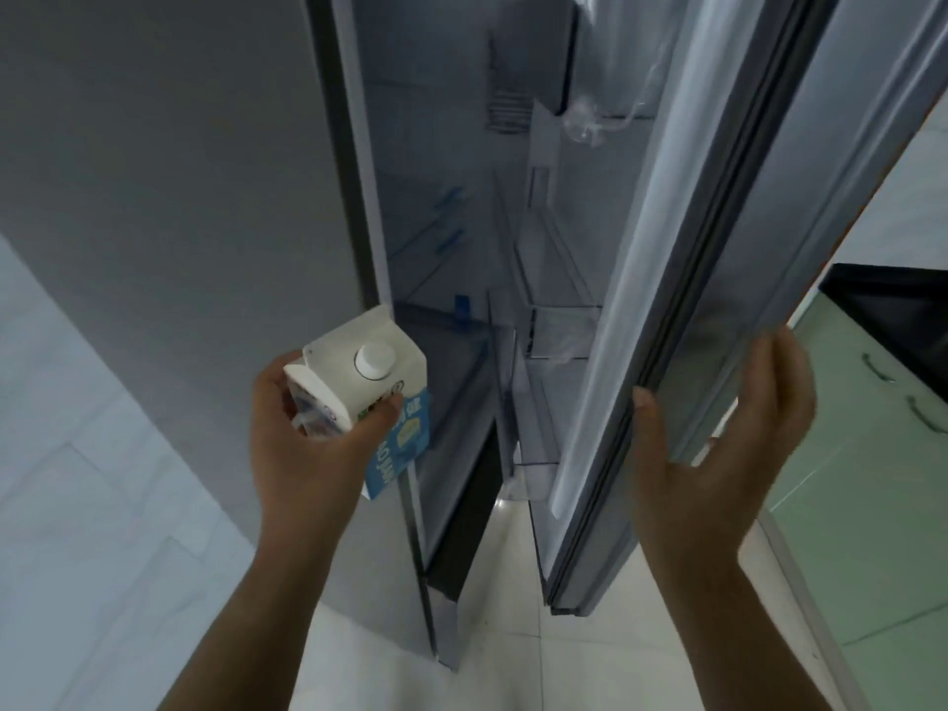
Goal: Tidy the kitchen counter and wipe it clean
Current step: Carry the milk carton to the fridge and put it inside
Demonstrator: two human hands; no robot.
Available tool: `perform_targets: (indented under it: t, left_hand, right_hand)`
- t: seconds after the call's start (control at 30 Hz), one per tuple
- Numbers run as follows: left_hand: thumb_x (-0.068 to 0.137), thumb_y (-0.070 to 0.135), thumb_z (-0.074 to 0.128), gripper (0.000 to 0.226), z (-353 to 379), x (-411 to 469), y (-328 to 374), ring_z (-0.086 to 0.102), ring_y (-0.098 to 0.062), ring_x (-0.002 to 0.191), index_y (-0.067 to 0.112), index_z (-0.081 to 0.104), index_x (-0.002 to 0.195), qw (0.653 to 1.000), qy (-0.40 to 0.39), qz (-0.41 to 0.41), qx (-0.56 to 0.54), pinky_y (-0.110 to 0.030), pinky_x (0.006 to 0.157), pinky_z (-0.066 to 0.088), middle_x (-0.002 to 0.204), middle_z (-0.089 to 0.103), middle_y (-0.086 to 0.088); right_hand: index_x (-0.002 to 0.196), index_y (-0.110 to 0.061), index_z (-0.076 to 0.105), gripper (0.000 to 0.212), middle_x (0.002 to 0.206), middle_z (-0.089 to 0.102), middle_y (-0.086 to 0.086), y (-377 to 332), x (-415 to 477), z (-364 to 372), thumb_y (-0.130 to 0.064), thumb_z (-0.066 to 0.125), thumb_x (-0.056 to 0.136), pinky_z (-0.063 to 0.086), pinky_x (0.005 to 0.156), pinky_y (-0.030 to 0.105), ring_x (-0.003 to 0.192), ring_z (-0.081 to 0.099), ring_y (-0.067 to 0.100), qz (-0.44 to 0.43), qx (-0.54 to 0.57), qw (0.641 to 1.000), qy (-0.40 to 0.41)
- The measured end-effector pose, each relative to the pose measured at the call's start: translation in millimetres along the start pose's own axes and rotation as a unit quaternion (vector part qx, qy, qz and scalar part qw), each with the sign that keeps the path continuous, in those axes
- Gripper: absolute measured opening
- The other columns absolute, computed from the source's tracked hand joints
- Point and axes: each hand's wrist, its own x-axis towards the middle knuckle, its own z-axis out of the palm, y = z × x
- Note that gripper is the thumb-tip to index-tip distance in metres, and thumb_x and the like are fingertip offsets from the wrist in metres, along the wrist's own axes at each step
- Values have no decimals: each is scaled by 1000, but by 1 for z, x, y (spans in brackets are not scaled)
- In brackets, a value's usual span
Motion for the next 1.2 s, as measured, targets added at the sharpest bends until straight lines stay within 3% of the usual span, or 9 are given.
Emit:
perform_targets:
  t: [0.07,0.13,0.27,0.4,0.5,0.7,0.97,1.1,1.2]
  left_hand:
    - [67,19,77,61,9,-7,6,54,3,89,31,39,112,1000,-1,13,8,-17,70,44,98,48,28]
    - [66,19,78,62,20,-13,12,53,4,91,32,38,112,1000,-13,26,11,-13,70,43,99,48,28]
    - [63,19,78,64,46,-20,21,56,7,92,32,40,112,999,-34,18,-4,-7,61,47,102,51,24]
    - [64,19,79,60,78,-25,23,58,-1,93,35,43,109,998,-57,-8,-12,-18,69,51,103,54,21]
    - [64,17,79,54,106,-30,24,59,-2,91,40,45,100,997,-68,-20,-19,-22,69,50,99,56,20]
    - [65,16,79,56,157,-33,30,59,-3,89,28,47,109,996,-74,-40,-19,-26,70,50,99,58,15]
    - [66,15,80,56,205,-6,24,62,-10,93,22,49,113,995,-75,-61,-11,-23,67,50,104,61,5]
    - [66,16,80,54,232,21,15,61,-10,92,26,49,108,996,-71,-59,-9,-27,71,52,102,60,7]
    - [65,14,80,50,254,46,10,63,-9,90,35,49,98,996,-70,-53,-34,-19,63,52,101,61,9]
  right_hand:
    - [130,-1,39,55,136,39,11,-2,-2,-1,-15,64,83,30,110,26,129,34,19,-42,29,998,-42]
    - [126,-3,47,46,132,47,11,3,5,7,-18,62,85,36,107,28,126,41,19,-78,56,989,-117]
    - [126,-5,50,44,128,52,14,23,43,27,-24,60,88,39,100,27,120,45,21,-92,-1,974,-207]
    - [124,-5,51,43,124,55,17,57,77,32,-23,62,86,41,91,45,110,54,34,-86,-126,962,-227]
    - [118,-3,56,39,113,61,17,87,93,27,-17,66,83,43,81,44,95,60,35,-97,-191,954,-211]
    - [110,-4,63,40,98,65,15,144,123,5,1,71,72,45,76,40,81,62,32,-95,-211,950,-208]
    - [120,-13,56,34,107,60,11,184,180,7,-29,54,90,34,71,35,91,58,29,-82,-320,901,-283]
    - [122,-13,52,36,114,55,9,192,202,41,-32,51,92,42,78,35,99,56,25,-85,-275,903,-320]
    - [120,-12,52,34,114,52,9,199,214,75,-30,51,92,44,77,34,99,54,25,-98,-241,904,-340]
